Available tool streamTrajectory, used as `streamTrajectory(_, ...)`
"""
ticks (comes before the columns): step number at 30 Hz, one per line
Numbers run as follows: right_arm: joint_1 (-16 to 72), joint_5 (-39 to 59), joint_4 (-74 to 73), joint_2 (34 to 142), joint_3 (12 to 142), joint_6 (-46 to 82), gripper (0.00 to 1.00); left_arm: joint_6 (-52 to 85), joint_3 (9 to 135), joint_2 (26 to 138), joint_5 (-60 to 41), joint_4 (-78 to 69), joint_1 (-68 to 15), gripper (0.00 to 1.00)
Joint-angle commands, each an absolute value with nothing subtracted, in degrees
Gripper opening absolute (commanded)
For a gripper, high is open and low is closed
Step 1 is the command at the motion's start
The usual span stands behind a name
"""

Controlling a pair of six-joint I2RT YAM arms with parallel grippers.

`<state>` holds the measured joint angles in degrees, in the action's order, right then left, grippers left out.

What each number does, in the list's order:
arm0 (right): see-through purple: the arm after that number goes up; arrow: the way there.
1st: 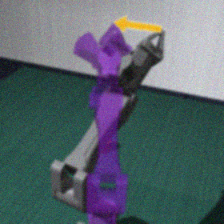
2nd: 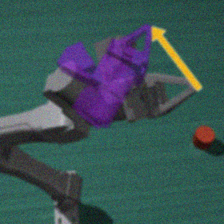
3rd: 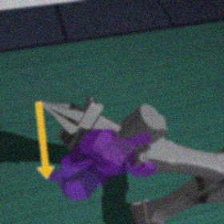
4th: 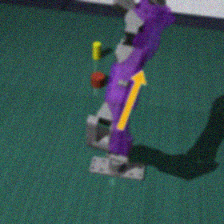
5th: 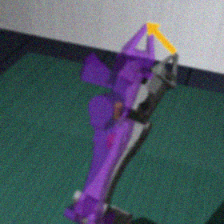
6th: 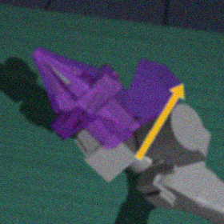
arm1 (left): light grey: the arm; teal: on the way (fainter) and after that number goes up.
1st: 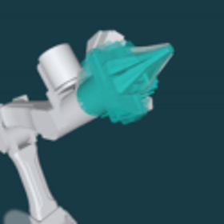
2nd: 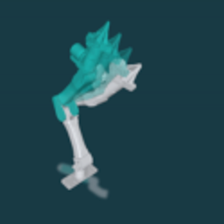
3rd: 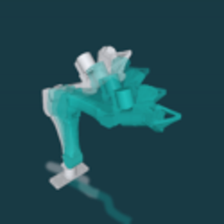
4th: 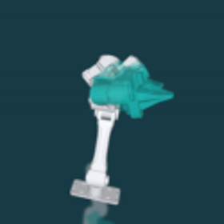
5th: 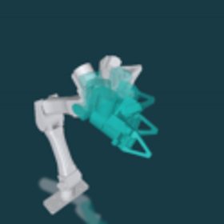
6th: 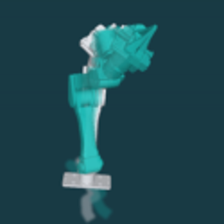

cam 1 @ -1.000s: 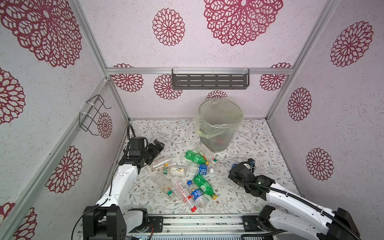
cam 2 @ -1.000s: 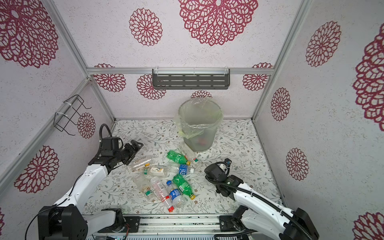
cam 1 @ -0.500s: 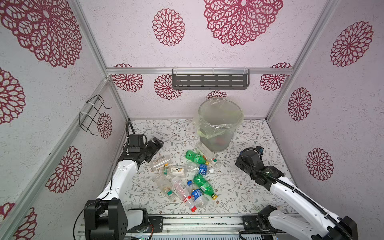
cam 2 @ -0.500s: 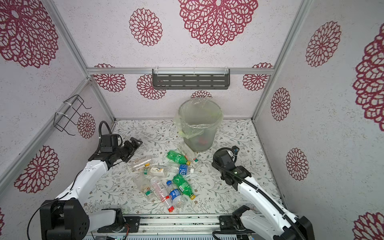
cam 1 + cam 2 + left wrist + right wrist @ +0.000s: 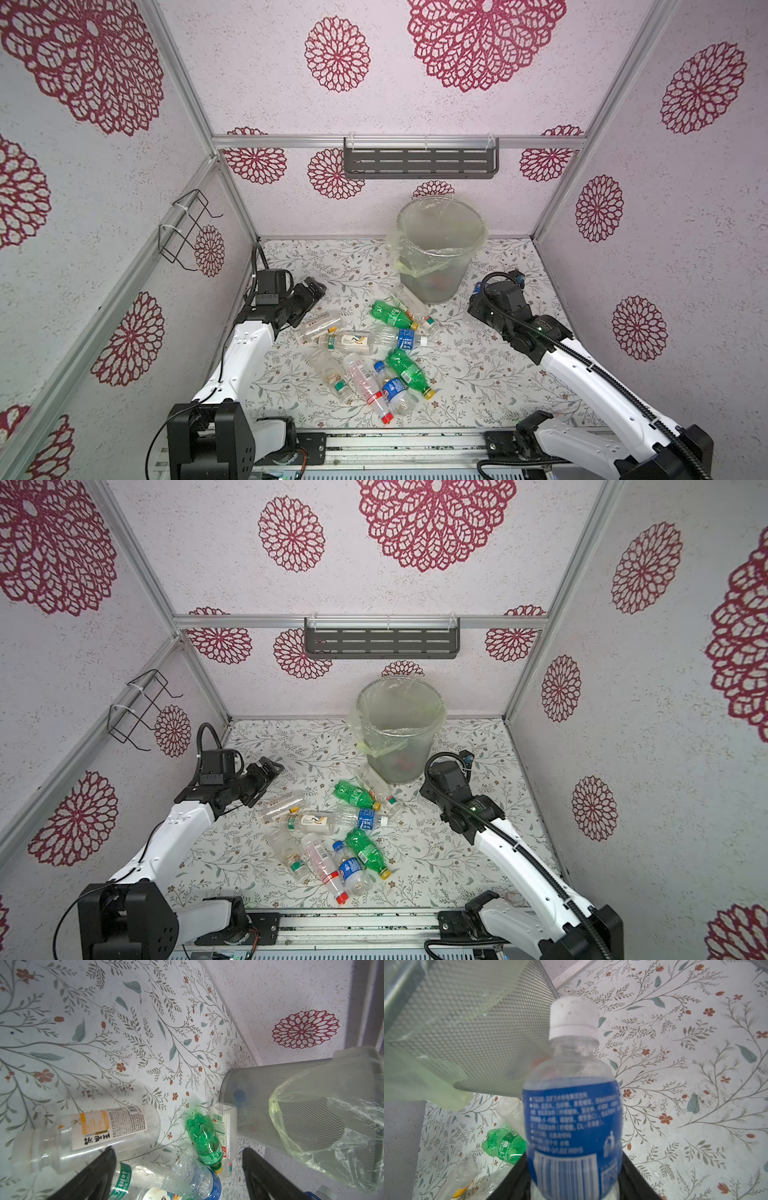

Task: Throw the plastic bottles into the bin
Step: 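Lift the white-capped bottle with the right gripper and carry it over the bin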

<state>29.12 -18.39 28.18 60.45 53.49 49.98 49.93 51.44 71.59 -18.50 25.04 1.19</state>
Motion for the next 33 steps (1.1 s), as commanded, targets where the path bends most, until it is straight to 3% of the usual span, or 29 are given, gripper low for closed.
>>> streamTrajectory(1, 27.99, -17.04, 27.26, 60.61, 56.17, 46.88, 0.56, 49.81, 53.43, 70.05, -17.69, 26.32, 1.82, 0.97)
streamTrajectory(21, 25.75, -9.8, 27.04, 65.62, 73.63, 38.26, 0.56, 55.09, 50.62, 67.65, -17.27, 25.49, 1.59, 0.97)
streamTrajectory(33, 25.75, -8.69, 16.43, 51.32, 59.1, 39.59, 0.56, 54.67, 50.05, 68.01, -17.27, 25.4, 1.58, 0.97)
